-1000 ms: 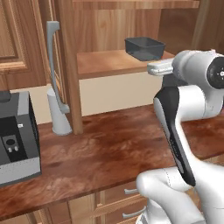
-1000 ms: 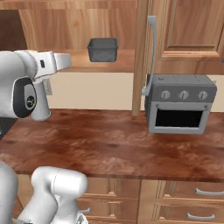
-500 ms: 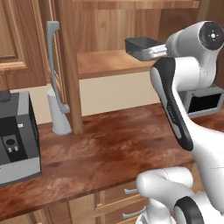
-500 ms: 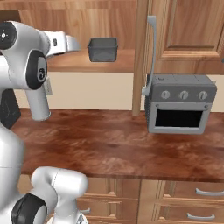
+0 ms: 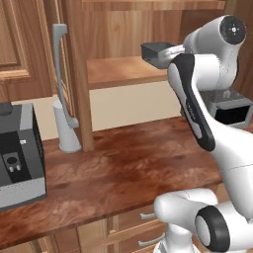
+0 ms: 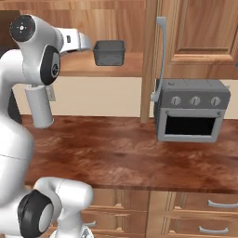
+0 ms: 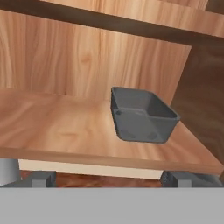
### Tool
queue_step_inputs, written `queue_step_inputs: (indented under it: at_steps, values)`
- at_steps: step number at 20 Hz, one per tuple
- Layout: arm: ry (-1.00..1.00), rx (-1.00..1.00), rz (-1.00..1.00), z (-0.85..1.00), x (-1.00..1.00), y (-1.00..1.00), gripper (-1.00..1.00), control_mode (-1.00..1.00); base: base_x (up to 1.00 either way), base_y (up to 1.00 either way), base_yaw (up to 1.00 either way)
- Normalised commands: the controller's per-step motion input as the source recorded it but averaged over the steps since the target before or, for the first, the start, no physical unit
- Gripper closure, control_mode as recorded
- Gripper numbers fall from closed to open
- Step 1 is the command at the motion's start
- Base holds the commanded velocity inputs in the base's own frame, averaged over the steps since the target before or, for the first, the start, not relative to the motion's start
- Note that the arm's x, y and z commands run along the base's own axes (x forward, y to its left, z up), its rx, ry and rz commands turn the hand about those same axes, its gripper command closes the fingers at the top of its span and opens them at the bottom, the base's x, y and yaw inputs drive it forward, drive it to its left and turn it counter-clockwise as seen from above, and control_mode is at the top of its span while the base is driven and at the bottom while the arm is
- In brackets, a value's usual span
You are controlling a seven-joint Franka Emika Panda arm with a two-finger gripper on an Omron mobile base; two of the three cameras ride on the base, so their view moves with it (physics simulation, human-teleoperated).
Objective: Retrieve the tupperware and aluminum foil from the cabinet and place them on the dining counter near the plate with hot dog and lemon wedge to prepare for storing leftovers.
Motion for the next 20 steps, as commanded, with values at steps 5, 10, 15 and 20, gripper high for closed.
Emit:
queue_step_inputs:
  at_steps: [5, 10, 15, 20]
  values:
    - [0.00, 0.01, 0.02, -0.25, 0.35, -0.06, -1.00, -1.00, 0.00, 0.00, 0.00]
    - [0.00, 0.03, 0.03, -0.03, 0.48, -0.09, -1.00, -1.00, 0.00, 0.00, 0.00]
    - [0.00, 0.03, 0.01, 0.06, 0.53, -0.02, -1.00, -1.00, 0.00, 0.00, 0.00]
    - [0.03, 0.00, 0.00, 0.00, 0.52, 0.00, -1.00, -1.00, 0.00, 0.00, 0.00]
